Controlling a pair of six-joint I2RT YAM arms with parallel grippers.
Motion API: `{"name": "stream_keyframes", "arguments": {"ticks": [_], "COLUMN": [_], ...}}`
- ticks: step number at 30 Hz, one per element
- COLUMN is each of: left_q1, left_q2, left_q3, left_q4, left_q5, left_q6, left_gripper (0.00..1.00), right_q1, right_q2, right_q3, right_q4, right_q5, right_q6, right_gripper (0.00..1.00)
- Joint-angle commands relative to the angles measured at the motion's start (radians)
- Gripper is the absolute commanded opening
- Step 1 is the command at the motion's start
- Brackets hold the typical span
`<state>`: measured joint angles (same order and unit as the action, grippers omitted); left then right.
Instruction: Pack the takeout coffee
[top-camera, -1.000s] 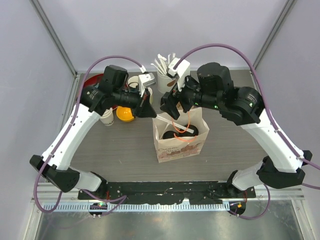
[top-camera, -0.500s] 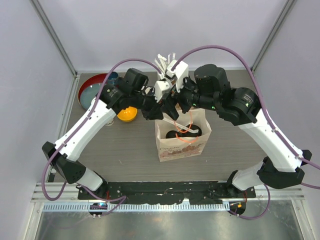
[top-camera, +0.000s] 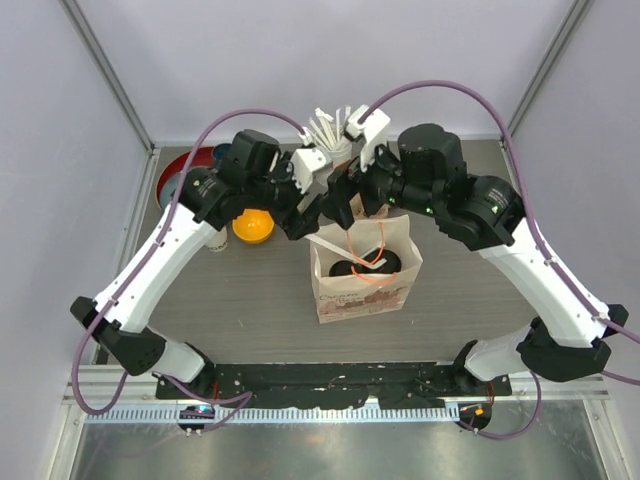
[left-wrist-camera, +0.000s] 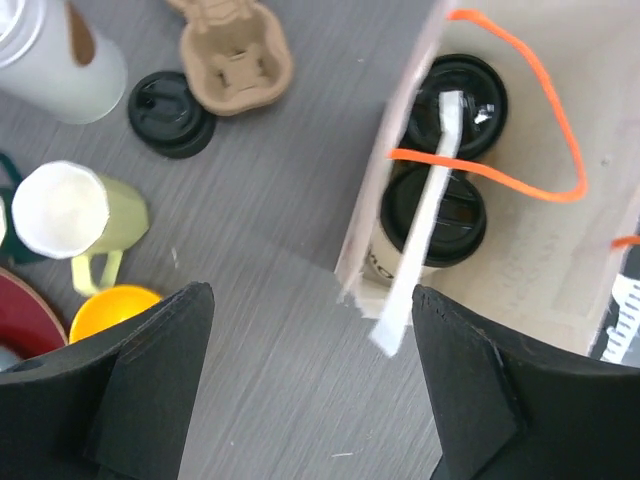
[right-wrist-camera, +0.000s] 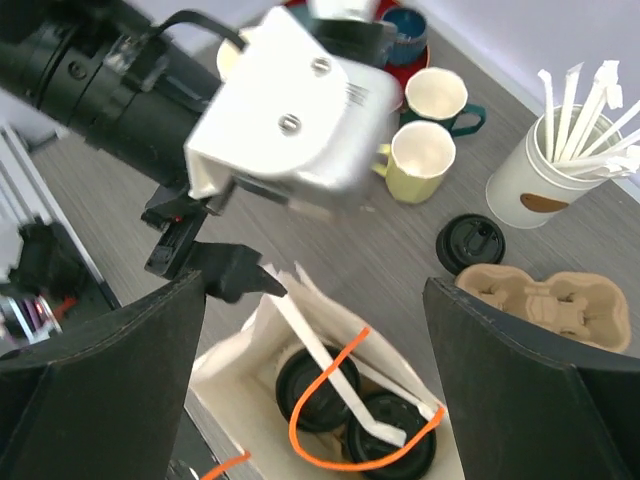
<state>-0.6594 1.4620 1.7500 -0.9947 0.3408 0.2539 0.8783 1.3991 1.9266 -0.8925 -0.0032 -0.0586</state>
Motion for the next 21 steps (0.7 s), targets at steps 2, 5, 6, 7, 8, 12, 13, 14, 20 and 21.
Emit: {"name": "stream_keyframes", "arguments": {"ticks": [2, 5, 6, 7, 8, 12, 13, 14, 20, 21], "left_q1": [0.134, 0.250, 0.273, 0.315, 0.336, 0.414, 0.453, 0.478, 0.619, 0.626], "left_q2": [-0.118, -0.166, -0.179, -0.196, -0.236, -0.322, -0.337, -0.348, -0.442, -0.454], "left_q3": [0.014, -0.061, -0.114, -0.144, -0.176, -0.361, -0.389, -0.415, -0.589, -0.642], "left_q4": [0.048, 0.088, 0.105, 0.113, 0.119, 0.149, 0.156, 0.159, 0.116, 0.114], "left_q5": [-0.005, 0.007, 0.020, 0.027, 0.032, 0.033, 0.032, 0.026, -0.045, -0.049], "left_q6": [-0.068, -0.125, -0.140, -0.140, -0.142, -0.136, -0.127, -0.125, -0.065, -0.053], "left_gripper": [0.86, 0.86, 0.86, 0.86, 0.86, 0.87, 0.87, 0.87, 0.87, 0.87], "right_q1": [-0.270, -0.451, -0.499, -0.542, -0.629, -0.818, -0.849, -0.866, -0.929, -0.929], "right_q2": [-0.080, -0.136, -0.149, -0.159, -0.179, -0.232, -0.241, -0.248, -0.331, -0.344], "right_q3": [-0.125, -0.260, -0.294, -0.355, -0.388, -0.582, -0.668, -0.707, -0.997, -1.033], "right_q4": [0.067, 0.176, 0.194, 0.213, 0.246, 0.386, 0.414, 0.458, 0.627, 0.654], "right_q5": [0.049, 0.049, 0.046, 0.033, 0.019, -0.063, -0.055, -0.041, 0.095, 0.127], "right_q6": [0.055, 0.092, 0.098, 0.103, 0.121, 0.198, 0.212, 0.223, 0.278, 0.282], "right_gripper": [0.93, 0.93, 0.93, 0.93, 0.94, 0.94, 0.94, 0.94, 0.94, 0.94]}}
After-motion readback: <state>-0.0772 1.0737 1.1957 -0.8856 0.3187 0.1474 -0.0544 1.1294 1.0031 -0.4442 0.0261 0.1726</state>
